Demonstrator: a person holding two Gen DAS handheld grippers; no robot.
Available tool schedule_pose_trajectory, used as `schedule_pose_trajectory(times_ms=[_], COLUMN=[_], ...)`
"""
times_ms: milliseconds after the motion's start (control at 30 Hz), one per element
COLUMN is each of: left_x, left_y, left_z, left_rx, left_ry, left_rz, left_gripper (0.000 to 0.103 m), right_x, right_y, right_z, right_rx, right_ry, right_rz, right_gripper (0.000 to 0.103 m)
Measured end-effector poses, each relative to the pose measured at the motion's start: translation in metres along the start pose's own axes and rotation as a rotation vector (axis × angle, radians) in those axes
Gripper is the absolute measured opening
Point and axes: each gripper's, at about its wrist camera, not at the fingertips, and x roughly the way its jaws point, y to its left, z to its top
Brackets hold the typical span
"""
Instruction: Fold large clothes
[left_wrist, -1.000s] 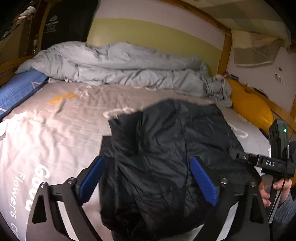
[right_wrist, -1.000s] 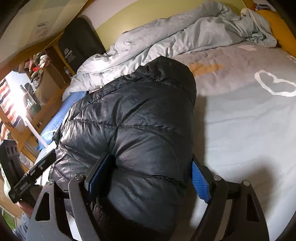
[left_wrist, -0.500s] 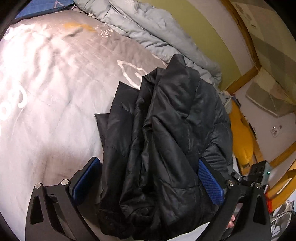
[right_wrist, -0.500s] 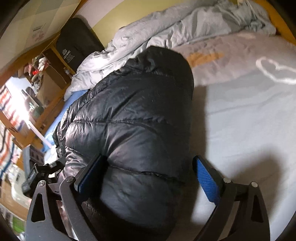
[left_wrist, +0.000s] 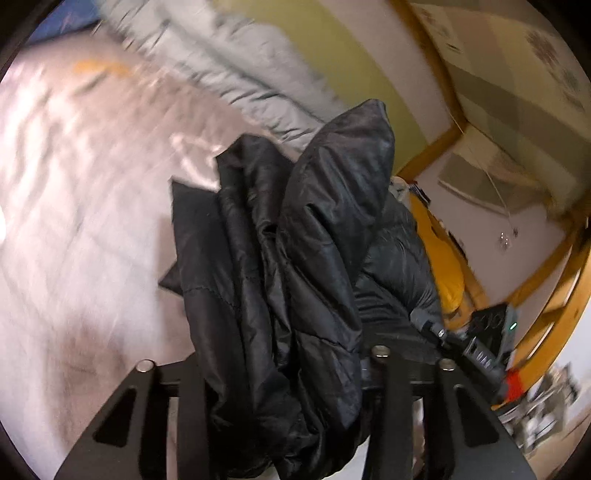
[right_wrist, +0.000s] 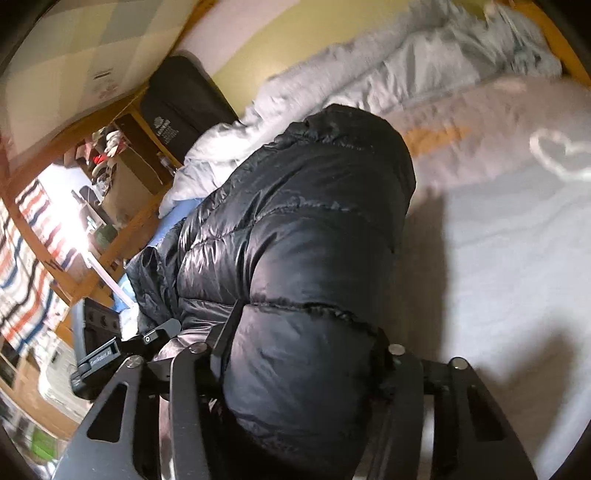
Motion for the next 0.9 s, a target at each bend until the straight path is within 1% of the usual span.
schedule_pose_trajectory(times_ms=[67, 133, 200, 300, 433, 500, 600, 667, 800, 867, 900], left_x=[-0.002, 0.000, 0.003, 0.016, 0.054, 0.087, 0.133, 0.172, 0.256, 0.289, 0.315], left_y=[-0.017, -0.033, -0.057, -0.105, -0.174, -0.210, -0.251, -0.278, -0.316, -0.332, -0.337], left_z=[0.003, 0.011, 0.019, 0.032, 0.045, 0.050, 0.052, 0.054, 0.060, 0.055, 0.054], left_rx=[0.045, 0.057, 0.086, 0.143, 0.227, 0.258, 0.280, 0.296, 0.331, 0.342, 0.351], left_ry=[-0.010, -0.020, -0.036, -0.068, -0.078, -0.076, -0.072, -0.074, -0.070, -0.058, -0.051], left_rz=[-0.003, -0.029, -0.049, -0.083, -0.140, -0.172, -0.210, -0.239, -0.256, -0.255, -0.247], left_gripper=[0.039, 0.039, 0.039, 0.039, 0.039, 0.039, 0.039, 0.039, 0.039, 0.039, 0.039], right_x=[-0.014, -0.033, -0.055, -0.092, -0.150, -0.178, -0.210, -0.229, -0.243, -0.244, -0.242], right_y=[0.005, 0.006, 0.005, -0.004, -0.028, -0.045, -0.075, -0.105, -0.167, -0.193, -0.207], right_z=[0.006, 0.014, 0.027, 0.050, 0.089, 0.108, 0.140, 0.159, 0.190, 0.197, 0.198], right_rx=[-0.017, -0.016, -0.021, -0.032, -0.078, -0.106, -0.125, -0.121, -0.101, -0.103, -0.104], right_ry=[-0.033, -0.063, -0.100, -0.168, -0.243, -0.279, -0.330, -0.364, -0.412, -0.435, -0.449], right_rz=[-0.007, -0.004, -0.009, -0.029, -0.080, -0.118, -0.189, -0.225, -0.291, -0.348, -0.376], right_gripper=[0.048, 0.048, 0.048, 0.049, 0.049, 0.050, 0.050, 0.051, 0.051, 0.051, 0.051])
